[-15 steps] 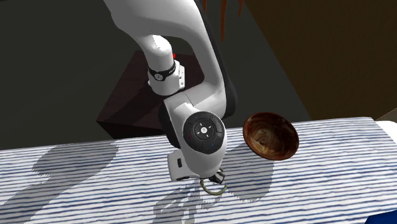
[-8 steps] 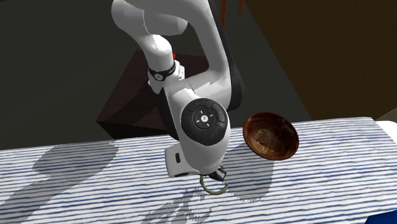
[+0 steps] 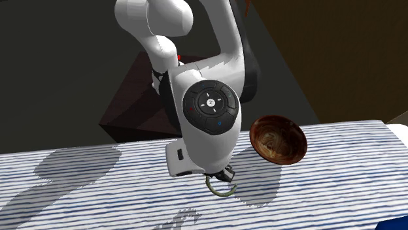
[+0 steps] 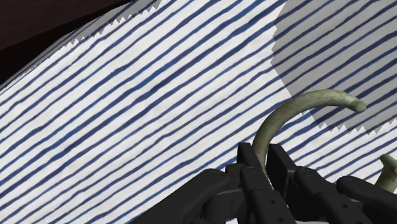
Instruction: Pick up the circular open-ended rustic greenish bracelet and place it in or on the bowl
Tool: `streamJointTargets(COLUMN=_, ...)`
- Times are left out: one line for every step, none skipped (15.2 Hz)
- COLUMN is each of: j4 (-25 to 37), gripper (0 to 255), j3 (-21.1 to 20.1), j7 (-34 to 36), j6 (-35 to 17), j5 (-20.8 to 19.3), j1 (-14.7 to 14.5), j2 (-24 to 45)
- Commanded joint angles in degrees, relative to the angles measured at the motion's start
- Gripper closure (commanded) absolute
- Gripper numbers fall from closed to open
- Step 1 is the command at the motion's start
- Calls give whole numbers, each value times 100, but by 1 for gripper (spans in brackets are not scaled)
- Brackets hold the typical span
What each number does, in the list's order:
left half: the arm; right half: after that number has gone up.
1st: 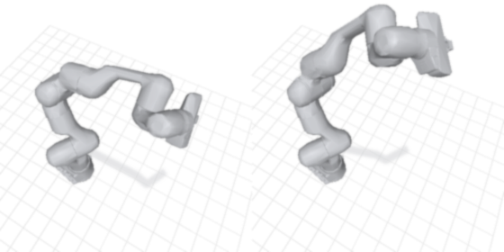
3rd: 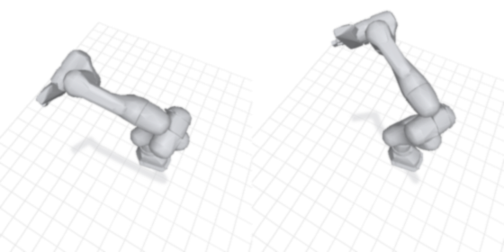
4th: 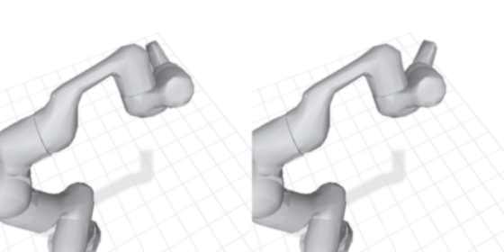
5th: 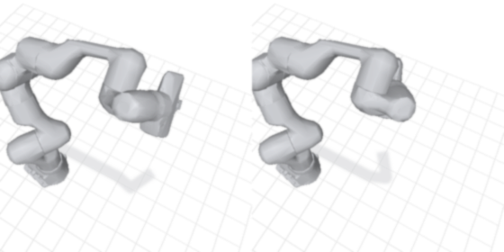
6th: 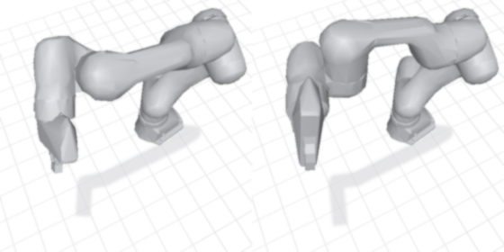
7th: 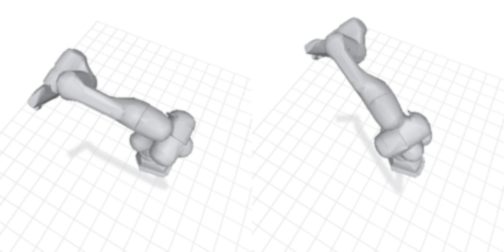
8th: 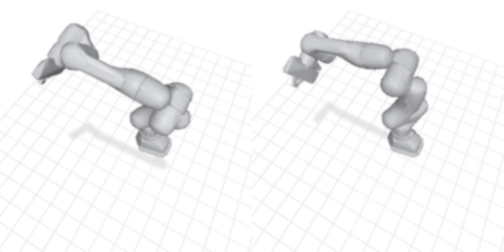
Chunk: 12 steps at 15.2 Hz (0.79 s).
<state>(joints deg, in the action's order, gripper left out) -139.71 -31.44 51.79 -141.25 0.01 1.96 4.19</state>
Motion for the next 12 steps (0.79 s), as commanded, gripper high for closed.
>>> streamJointTargets(j4=18, gripper=255, j3=-20, j7=-88, j6=154, j5=126, j1=13, j2=-155)
streamJointTargets(j4=35, gripper=255, j3=-27, j7=-128, j6=235, j5=184, j1=17, j2=-230)
streamJointTargets(j4=53, gripper=255, j3=-31, j7=-165, j6=316, j5=238, j1=19, j2=-303)
streamJointTargets(j4=72, gripper=255, j3=-33, j7=-201, j6=398, j5=290, j1=20, j2=-375)
streamJointTargets(j4=93, gripper=255, j3=-34, j7=-235, j6=480, j5=340, j1=21, j2=-445)
streamJointTargets(j4=116, gripper=255, j3=-33, j7=-268, j6=563, j5=386, j1=21, j2=-514)
streamJointTargets(j4=139, gripper=255, j3=-31, j7=-299, j6=645, j5=431, j1=20, j2=-582)
streamJointTargets(j4=164, gripper=255, j3=-28, j7=-328, j6=728, j5=472, j1=19, j2=-647)
streamJointTargets(j4=191, gripper=255, j3=-23, j7=-356, j6=812, j5=512, j1=18, j2=-712)
streamJointTargets(j4=218, gripper=255, j3=-18, j7=-382, j6=895, j5=549, j1=16, j2=-775)
streamJointTargets(j4=247, gripper=255, j3=-11, j7=-406, j6=978, j5=584, j1=14, j2=-836)
streamJointTargets(j4=253, gripper=255, j3=-9, j7=-411, j6=996, j5=591, j1=13, j2=-849)
